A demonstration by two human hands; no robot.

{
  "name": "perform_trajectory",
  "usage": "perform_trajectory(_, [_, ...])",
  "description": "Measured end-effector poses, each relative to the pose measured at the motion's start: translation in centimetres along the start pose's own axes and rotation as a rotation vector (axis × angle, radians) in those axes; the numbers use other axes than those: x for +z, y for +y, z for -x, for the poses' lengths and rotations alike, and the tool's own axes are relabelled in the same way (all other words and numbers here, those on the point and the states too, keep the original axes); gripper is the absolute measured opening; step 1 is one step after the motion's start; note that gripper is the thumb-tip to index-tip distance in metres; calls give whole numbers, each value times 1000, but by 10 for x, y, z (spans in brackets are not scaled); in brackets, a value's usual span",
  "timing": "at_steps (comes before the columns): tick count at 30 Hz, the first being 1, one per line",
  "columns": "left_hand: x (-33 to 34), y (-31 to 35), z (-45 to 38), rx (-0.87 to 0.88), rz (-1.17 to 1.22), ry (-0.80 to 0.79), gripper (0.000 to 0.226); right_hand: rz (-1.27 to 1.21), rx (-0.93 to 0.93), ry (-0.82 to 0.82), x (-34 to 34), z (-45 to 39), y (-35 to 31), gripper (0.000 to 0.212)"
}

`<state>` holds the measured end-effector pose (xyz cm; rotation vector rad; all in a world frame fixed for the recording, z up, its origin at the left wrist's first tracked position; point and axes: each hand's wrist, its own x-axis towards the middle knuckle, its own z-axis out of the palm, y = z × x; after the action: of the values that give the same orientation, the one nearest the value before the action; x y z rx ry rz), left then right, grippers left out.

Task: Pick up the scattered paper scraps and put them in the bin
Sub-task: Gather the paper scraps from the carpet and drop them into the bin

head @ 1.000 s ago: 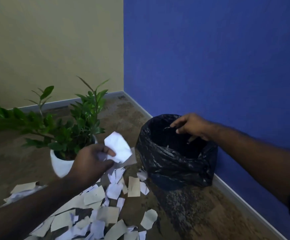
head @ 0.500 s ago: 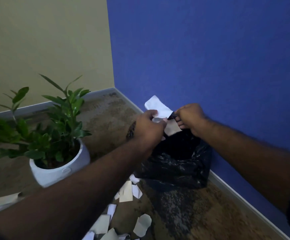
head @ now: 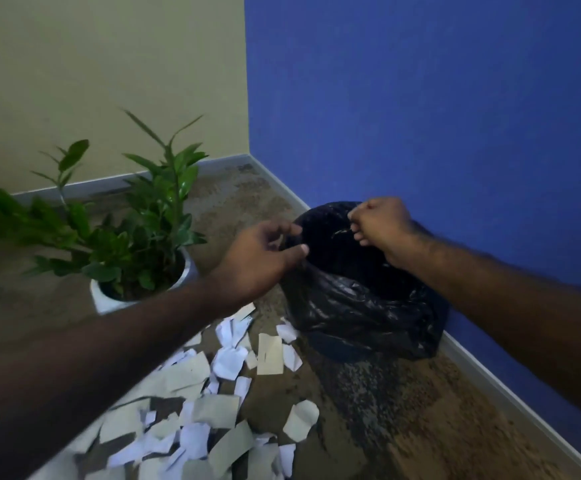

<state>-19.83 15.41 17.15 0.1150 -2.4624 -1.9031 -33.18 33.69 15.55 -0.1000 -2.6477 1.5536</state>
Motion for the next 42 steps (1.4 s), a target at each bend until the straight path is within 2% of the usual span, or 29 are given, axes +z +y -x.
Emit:
perform_trajectory(2, [-21,-15,16,15,-84,102,20,56,-130,10,10,10,-11,18])
perform_trajectory(5, [-52,-41,36,45,-228,227,20,241,-472,75,26,32,-35,20])
perform_trajectory(9, [-87,-85,65,35,-460,200,20,289,-858,-18,56,73,-62,17])
perform_trajectory(12, [-105,-120,89,-51,-626,129,27,377,-1082,-207,77,108,-60,17])
perform_trajectory(16, [-109,-157,115,-196,-689,-51,40,524,-1274,-537,98,152,-26,18])
perform_trajectory(19, [-101,-174,123,-181,-724,-178,45,648,-1175,-786,110,178,10,27])
perform_trajectory(20, [-98,-178,124,-201,-748,-228,49,713,-1087,-895,114,183,23,37])
perform_trajectory(23, [-88,-187,121,-255,-806,-309,59,899,-800,-1238,120,189,59,90])
perform_trajectory(25, [-82,-191,119,-263,-831,-342,65,1034,-809,-1320,120,192,79,111])
perform_trajectory(29, [-75,-198,116,-286,-837,-382,80,1144,-745,-1356,124,207,114,124])
perform_trajectory(33, [-77,-208,118,-292,-891,-384,88,1198,-776,-1279,133,210,124,126])
perform_trajectory(37, [-84,-224,124,-313,-941,-376,94,1185,-763,-1245,146,208,120,116])
perform_trajectory(39, [-86,-231,127,-317,-958,-374,99,1178,-795,-1260,153,210,117,100])
perform_trajectory(42, [-88,-239,128,-315,-948,-375,109,1135,-881,-1266,158,211,117,64])
